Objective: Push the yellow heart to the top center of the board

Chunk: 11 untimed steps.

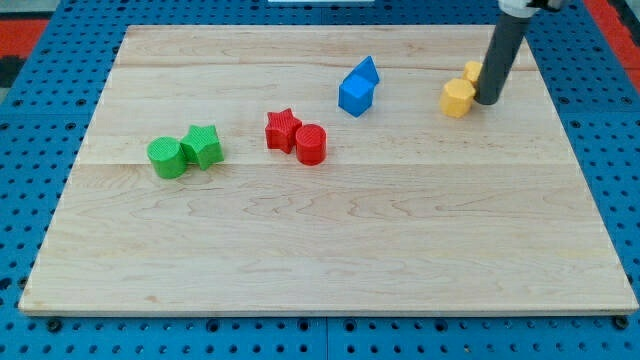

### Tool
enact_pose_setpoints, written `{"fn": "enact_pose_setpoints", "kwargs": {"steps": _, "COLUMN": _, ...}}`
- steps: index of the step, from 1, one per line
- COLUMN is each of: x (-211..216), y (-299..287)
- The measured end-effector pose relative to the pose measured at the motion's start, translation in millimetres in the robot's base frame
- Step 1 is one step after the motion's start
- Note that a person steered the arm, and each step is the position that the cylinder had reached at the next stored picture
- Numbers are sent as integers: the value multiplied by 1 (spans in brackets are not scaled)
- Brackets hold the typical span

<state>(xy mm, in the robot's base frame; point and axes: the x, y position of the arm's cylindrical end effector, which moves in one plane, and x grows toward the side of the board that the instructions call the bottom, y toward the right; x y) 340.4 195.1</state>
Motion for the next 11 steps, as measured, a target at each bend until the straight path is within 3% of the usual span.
{"fn": "enact_pose_setpoints", "kwargs": {"steps": 1, "x": -12, "y": -8}}
{"fn": "enact_pose_setpoints", "kwargs": {"steps": 3, "x": -34, "y": 50}}
{"fn": "enact_pose_setpoints", "kwargs": {"steps": 5, "x": -44, "y": -38}}
{"fn": "enact_pose_setpoints", "kwargs": {"steps": 9, "x": -109, "y": -66}}
{"fn": "enact_pose_setpoints", "kwargs": {"steps": 11, "x": -115, "y": -166}}
